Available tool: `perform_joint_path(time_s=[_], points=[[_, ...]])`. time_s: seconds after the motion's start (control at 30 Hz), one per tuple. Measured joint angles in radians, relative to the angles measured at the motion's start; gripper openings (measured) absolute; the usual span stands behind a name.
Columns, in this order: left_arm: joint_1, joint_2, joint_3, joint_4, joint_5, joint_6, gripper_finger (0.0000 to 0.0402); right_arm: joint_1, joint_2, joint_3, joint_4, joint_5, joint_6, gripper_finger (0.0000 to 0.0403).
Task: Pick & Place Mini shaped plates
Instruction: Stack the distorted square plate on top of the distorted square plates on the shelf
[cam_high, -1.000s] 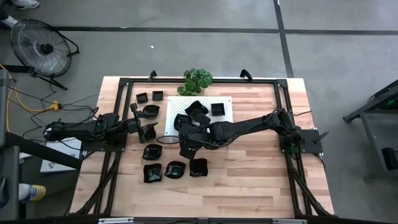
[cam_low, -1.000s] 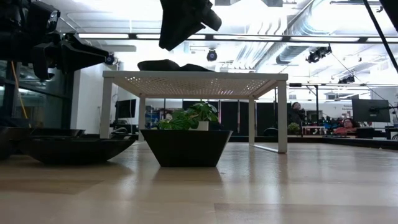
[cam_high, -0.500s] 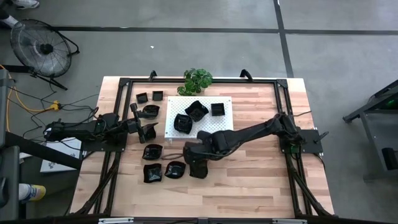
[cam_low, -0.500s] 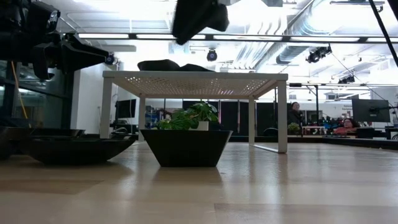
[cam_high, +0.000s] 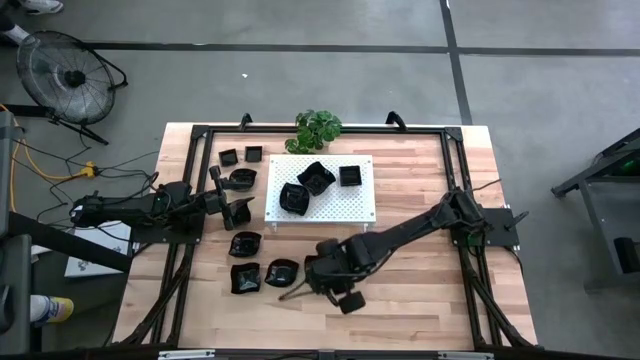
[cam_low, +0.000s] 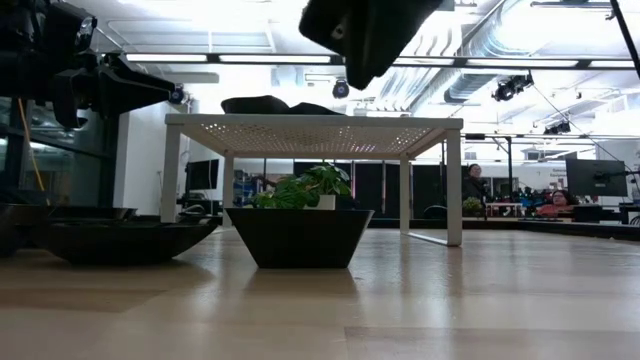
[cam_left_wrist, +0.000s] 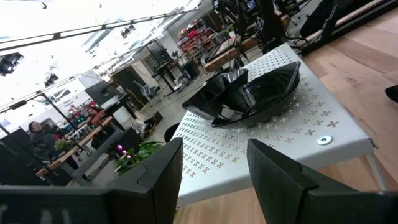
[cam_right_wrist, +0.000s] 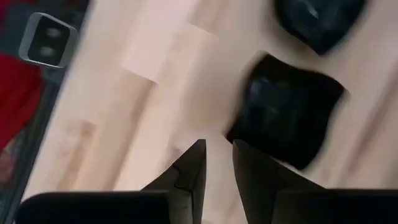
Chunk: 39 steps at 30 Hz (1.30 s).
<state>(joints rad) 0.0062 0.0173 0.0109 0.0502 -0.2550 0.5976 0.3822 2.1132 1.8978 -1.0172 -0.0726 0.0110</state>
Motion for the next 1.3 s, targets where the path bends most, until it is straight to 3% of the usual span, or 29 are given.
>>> perform_joint_path(time_s=[0.2, 0.47, 0.63, 0.8, 0.97, 1.3], points=[[0.0, 0.0, 0.0, 0.0, 0.0, 0.0, 0.0175, 0.009, 0.0, -0.071, 0.16, -0.056, -0.018, 0.0074], [0.0, 0.0, 0.0, 0.0, 0.0, 0.0, 0.0175, -0.018, 0.001, -0.166, 0.265, -0.16, 0.015, 0.0074], [0.0, 0.0, 0.0, 0.0, 0.0, 0.0, 0.0175, -0.023, 0.0, -0.187, 0.285, -0.165, -0.039, 0.0087], [0.0, 0.0, 0.0, 0.0, 0.0, 0.0, 0.0175, -0.022, -0.006, -0.187, 0.251, -0.13, -0.131, 0.0135], [0.0, 0.0, 0.0, 0.0, 0.0, 0.0, 0.0175, -0.022, -0.007, -0.187, 0.189, -0.026, -0.346, 0.0182], [0.0, 0.0, 0.0, 0.0, 0.0, 0.0, 0.0175, -0.002, -0.007, -0.187, 0.101, 0.096, -0.673, 0.0191]])
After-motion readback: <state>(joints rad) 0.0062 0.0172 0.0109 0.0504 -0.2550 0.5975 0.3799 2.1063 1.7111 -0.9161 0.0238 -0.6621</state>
